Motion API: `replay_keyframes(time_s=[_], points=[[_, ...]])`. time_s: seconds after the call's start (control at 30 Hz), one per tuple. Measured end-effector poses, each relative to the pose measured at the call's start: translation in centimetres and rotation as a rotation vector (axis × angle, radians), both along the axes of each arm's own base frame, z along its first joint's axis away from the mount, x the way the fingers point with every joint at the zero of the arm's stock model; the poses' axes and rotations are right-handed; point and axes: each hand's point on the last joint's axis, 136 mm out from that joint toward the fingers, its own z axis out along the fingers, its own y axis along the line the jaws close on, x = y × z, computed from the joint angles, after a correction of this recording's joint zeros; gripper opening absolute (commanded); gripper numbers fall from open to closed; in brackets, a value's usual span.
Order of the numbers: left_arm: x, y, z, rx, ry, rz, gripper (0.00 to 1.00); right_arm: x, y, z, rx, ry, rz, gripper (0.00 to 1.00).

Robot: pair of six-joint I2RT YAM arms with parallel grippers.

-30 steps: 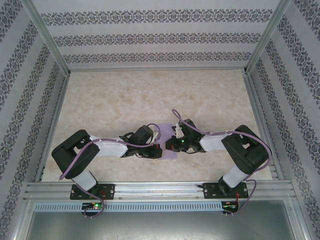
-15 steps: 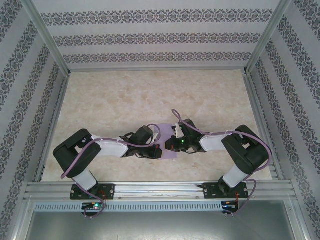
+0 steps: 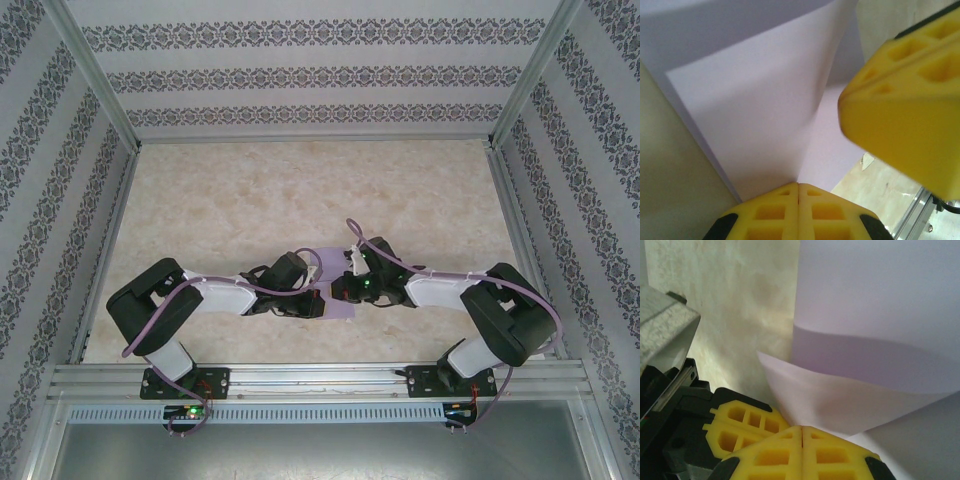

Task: Fold a paper plane with a square sheet of paper (fold left side to right side)
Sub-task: Fold the triangle a second time at the center of the table.

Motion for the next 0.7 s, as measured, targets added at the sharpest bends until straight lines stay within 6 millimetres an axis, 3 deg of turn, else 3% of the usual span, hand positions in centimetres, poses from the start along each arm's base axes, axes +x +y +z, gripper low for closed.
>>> replay_keyframes(time_s=[0.7], points=[[0.1, 0.0, -0.1, 0.002, -0.004, 0.007, 0.00, 0.4, 0.3, -2.4, -0.082, -0.005, 0.013, 0.00]])
